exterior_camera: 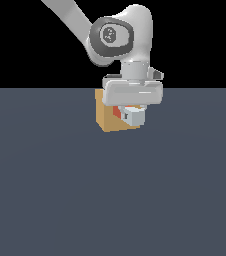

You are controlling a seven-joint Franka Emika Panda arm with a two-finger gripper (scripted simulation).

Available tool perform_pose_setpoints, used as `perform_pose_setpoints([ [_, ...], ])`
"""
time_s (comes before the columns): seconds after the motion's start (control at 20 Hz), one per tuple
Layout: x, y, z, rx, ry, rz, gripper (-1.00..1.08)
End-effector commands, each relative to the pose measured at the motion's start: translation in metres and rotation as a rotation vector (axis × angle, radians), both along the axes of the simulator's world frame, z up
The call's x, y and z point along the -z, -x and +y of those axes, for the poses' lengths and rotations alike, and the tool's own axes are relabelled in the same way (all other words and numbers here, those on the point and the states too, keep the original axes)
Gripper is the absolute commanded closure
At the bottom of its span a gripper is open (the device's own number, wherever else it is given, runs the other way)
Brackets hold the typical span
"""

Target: Insert the peg into the horizontal hole in a box.

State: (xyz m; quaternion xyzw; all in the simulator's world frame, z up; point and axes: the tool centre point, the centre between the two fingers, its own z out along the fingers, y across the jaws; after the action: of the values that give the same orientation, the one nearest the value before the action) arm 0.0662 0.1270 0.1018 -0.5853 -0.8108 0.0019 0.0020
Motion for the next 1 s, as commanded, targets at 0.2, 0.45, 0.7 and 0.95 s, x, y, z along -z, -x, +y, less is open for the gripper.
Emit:
perform_pose_setpoints([
  [0.2,-0.004,0.013,0.042,-0.002,-0.002,-0.006,1.08],
  [0.45,-0.005,0.024,0.077,-0.002,-0.002,-0.008,1.08],
  [0.7,-0.005,0.029,0.093,-0.002,-0.003,-0.009,1.08],
  [0.95,-0.005,0.026,0.089,-0.002,-0.003,-0.009,1.08],
])
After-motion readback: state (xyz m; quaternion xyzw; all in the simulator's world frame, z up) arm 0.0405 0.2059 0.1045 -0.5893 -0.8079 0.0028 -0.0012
